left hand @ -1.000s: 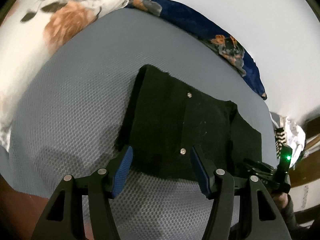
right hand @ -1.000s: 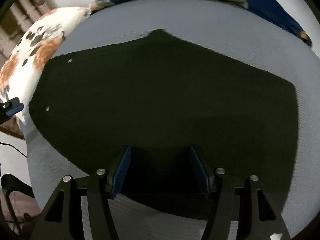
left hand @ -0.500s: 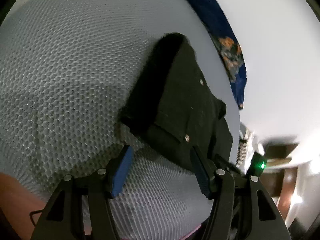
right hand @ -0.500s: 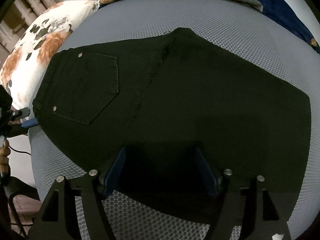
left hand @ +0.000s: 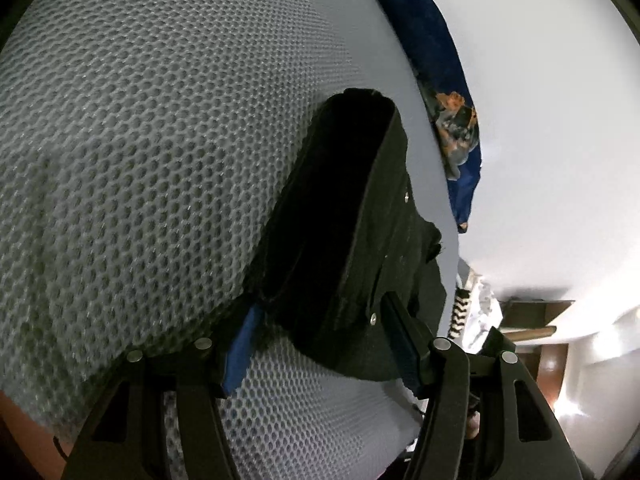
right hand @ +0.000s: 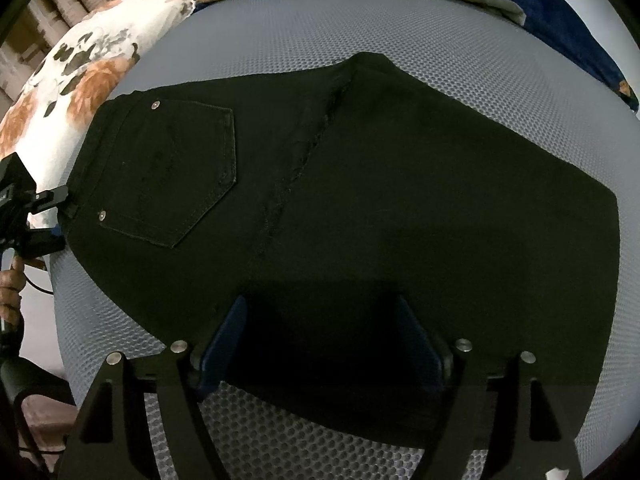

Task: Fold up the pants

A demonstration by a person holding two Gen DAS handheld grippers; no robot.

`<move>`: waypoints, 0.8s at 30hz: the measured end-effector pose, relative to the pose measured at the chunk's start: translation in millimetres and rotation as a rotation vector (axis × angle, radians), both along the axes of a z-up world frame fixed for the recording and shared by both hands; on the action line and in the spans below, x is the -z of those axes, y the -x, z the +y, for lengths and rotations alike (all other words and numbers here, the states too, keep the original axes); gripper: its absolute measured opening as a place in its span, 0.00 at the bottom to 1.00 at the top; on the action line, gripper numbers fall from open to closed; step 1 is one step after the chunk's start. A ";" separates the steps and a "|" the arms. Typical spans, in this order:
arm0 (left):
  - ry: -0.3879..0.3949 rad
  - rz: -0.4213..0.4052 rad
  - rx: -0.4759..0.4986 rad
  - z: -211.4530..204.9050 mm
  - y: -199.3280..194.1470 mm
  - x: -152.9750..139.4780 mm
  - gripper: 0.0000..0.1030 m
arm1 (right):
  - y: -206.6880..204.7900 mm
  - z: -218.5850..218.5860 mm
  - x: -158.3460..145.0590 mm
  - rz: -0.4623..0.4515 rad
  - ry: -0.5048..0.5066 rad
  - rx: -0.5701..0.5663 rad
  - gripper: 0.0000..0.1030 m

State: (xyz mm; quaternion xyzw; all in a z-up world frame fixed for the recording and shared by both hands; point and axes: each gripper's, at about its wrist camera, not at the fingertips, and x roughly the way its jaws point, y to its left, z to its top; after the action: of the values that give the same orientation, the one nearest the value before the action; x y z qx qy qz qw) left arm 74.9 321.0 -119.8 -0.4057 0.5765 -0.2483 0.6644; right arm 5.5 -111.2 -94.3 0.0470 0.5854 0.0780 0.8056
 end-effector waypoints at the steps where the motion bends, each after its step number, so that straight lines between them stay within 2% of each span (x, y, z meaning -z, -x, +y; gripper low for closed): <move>1: 0.010 -0.001 0.002 -0.2 -3.6 0.7 0.60 | 0.0 -1.0 0.6 0.001 -0.003 0.003 0.74; 4: 0.046 0.014 -0.003 3.2 -13.3 5.2 0.60 | -1.3 -0.7 2.2 0.004 -0.012 0.009 0.75; 7: 0.050 -0.011 0.005 5.6 -22.0 5.2 0.60 | -0.4 -1.0 2.1 0.004 -0.006 0.009 0.75; 14: -0.050 -0.125 0.145 -16.3 -29.8 -8.4 0.60 | -0.1 -3.7 2.8 -0.003 -0.019 0.024 0.77; 16: -0.053 -0.140 0.181 -29.5 -26.2 -7.3 0.60 | -0.1 -3.3 3.1 -0.003 -0.018 0.027 0.78; 20: -0.073 -0.180 0.196 -46.2 -25.0 -8.6 0.61 | 0.9 1.7 3.2 -0.005 -0.012 0.027 0.80; 24: -0.092 -0.167 0.175 -51.2 -24.7 -9.5 0.60 | 2.3 4.3 2.8 -0.008 -0.013 0.026 0.81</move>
State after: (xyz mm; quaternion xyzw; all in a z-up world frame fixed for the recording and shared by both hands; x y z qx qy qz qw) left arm 99.6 269.8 -110.2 -0.3010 0.5632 -0.3116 0.7036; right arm 3.2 -106.9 -97.0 0.0593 0.5812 0.0714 0.8085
